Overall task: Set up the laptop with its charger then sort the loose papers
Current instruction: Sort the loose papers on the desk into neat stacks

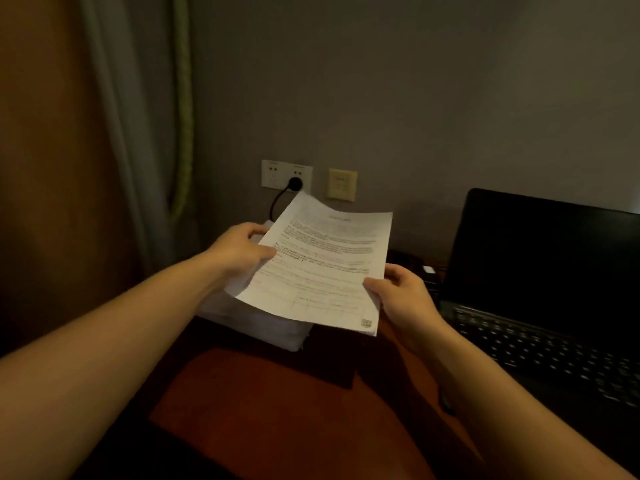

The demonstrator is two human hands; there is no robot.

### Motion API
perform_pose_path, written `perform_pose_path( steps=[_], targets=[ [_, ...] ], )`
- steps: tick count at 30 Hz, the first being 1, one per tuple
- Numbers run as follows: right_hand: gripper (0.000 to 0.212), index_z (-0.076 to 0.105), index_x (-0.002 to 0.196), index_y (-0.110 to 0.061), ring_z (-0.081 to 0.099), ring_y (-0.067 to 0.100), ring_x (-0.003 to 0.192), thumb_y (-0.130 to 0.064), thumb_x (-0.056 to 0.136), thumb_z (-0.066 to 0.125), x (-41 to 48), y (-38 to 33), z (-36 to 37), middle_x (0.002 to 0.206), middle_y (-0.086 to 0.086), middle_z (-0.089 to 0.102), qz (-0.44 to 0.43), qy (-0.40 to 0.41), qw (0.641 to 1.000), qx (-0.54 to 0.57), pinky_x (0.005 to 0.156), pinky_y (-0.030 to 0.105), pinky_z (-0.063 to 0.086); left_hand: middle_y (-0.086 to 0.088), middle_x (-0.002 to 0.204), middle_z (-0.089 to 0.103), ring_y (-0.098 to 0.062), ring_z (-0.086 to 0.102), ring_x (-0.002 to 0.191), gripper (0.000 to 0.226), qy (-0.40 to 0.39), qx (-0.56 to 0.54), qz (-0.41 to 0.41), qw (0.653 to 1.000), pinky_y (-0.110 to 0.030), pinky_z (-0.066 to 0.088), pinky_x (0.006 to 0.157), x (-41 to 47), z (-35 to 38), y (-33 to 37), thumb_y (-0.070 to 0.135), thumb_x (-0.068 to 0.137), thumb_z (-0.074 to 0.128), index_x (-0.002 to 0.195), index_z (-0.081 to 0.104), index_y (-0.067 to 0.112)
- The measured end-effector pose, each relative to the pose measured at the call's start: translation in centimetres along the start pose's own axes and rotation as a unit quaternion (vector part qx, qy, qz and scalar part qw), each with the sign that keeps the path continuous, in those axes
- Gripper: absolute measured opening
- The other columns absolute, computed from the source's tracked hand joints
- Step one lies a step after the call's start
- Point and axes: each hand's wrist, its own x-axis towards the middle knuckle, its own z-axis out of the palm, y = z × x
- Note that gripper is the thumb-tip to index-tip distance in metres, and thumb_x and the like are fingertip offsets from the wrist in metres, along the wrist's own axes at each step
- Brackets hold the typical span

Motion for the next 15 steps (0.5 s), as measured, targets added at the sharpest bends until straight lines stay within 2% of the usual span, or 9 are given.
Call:
perform_pose_path(
  steps=[1, 3, 5, 7, 9, 11, 12, 15],
  targets=[
    [0.042, 0.052, 0.137, -0.015, 0.075, 0.021, 0.095, -0.006, 0.097, 0.061, 0.6, 0.2, 0.9, 0.107, 0.002, 0.074, 0.001, -0.003, 1.0, -0.019, 0.083, 0.046, 0.062, -0.002, 0.124, 0.067, -0.022, 0.067, 0.103, 0.051, 0.013, 0.035, 0.005, 0.999, -0.04, 0.057, 0.086, 0.6, -0.6, -0.6, 0.017, 0.091, 0.071, 0.137, 0.051, 0.027],
    [0.054, 0.044, 0.145, -0.016, 0.074, 0.019, 0.092, -0.003, 0.096, 0.062, 1.6, 0.7, 2.5, 0.102, 0.001, 0.074, -0.005, -0.007, 0.998, -0.058, 0.08, 0.043, 0.063, -0.004, 0.131, 0.063, -0.025, 0.065, 0.109, 0.065, 0.024, 0.072, 0.015, 0.997, -0.036, 0.055, 0.082, 1.6, -1.5, -1.6, 0.013, 0.092, 0.069, 0.148, 0.04, 0.028],
    [0.069, 0.034, 0.153, -0.018, 0.072, 0.019, 0.094, -0.001, 0.094, 0.064, 2.4, 0.9, 3.7, 0.102, 0.0, 0.071, -0.015, 0.0, 0.996, -0.093, 0.081, 0.042, 0.062, -0.006, 0.134, 0.06, -0.025, 0.063, 0.109, 0.062, 0.026, 0.107, 0.037, 0.993, -0.028, 0.052, 0.074, 2.3, -1.8, -2.2, 0.009, 0.095, 0.065, 0.149, 0.042, 0.027],
    [0.076, 0.029, 0.155, -0.022, 0.07, 0.02, 0.099, -0.001, 0.091, 0.066, 3.4, 1.3, 4.8, 0.106, 0.001, 0.068, -0.033, 0.009, 0.99, -0.137, 0.083, 0.044, 0.062, -0.006, 0.141, 0.056, -0.025, 0.061, 0.112, 0.05, 0.026, 0.151, 0.054, 0.987, -0.026, 0.051, 0.077, 3.2, -2.0, -3.1, 0.008, 0.097, 0.061, 0.143, 0.051, 0.025],
    [0.065, 0.04, 0.149, -0.019, 0.068, 0.018, 0.099, -0.007, 0.091, 0.066, 4.1, 1.8, 5.5, 0.116, 0.003, 0.066, -0.068, 0.014, 0.972, -0.223, 0.082, 0.041, 0.062, -0.004, 0.145, 0.052, -0.026, 0.059, 0.118, 0.041, 0.026, 0.187, 0.056, 0.98, -0.027, 0.05, 0.083, 3.9, -2.1, -3.9, 0.009, 0.098, 0.058, 0.136, 0.06, 0.025],
    [0.038, 0.059, 0.13, -0.018, 0.066, 0.015, 0.094, -0.019, 0.092, 0.065, 4.4, 2.1, 6.2, 0.112, 0.001, 0.065, -0.109, -0.001, 0.929, -0.354, 0.081, 0.037, 0.061, -0.005, 0.145, 0.053, -0.028, 0.056, 0.124, 0.036, 0.033, 0.212, 0.053, 0.975, -0.035, 0.051, 0.094, 4.4, -2.3, -4.7, 0.009, 0.099, 0.056, 0.131, 0.064, 0.024],
    [0.029, 0.063, 0.12, -0.02, 0.064, 0.015, 0.096, -0.027, 0.093, 0.065, 4.4, 2.4, 6.5, 0.108, -0.002, 0.064, -0.116, -0.014, 0.903, -0.413, 0.081, 0.038, 0.06, -0.005, 0.144, 0.054, -0.028, 0.057, 0.123, 0.036, 0.043, 0.223, 0.046, 0.973, -0.037, 0.051, 0.098, 4.5, -2.3, -5.2, 0.008, 0.1, 0.054, 0.129, 0.065, 0.024],
    [0.032, 0.056, 0.116, -0.024, 0.049, 0.02, 0.112, -0.044, 0.092, 0.061, 4.5, 3.1, 7.4, 0.114, -0.003, 0.049, -0.112, -0.031, 0.835, -0.538, 0.094, 0.04, 0.052, -0.006, 0.143, 0.054, -0.028, 0.056, 0.124, 0.034, 0.06, 0.267, 0.013, 0.962, -0.037, 0.049, 0.1, 4.3, -2.1, -6.5, 0.008, 0.1, 0.05, 0.126, 0.068, 0.021]
  ],
)
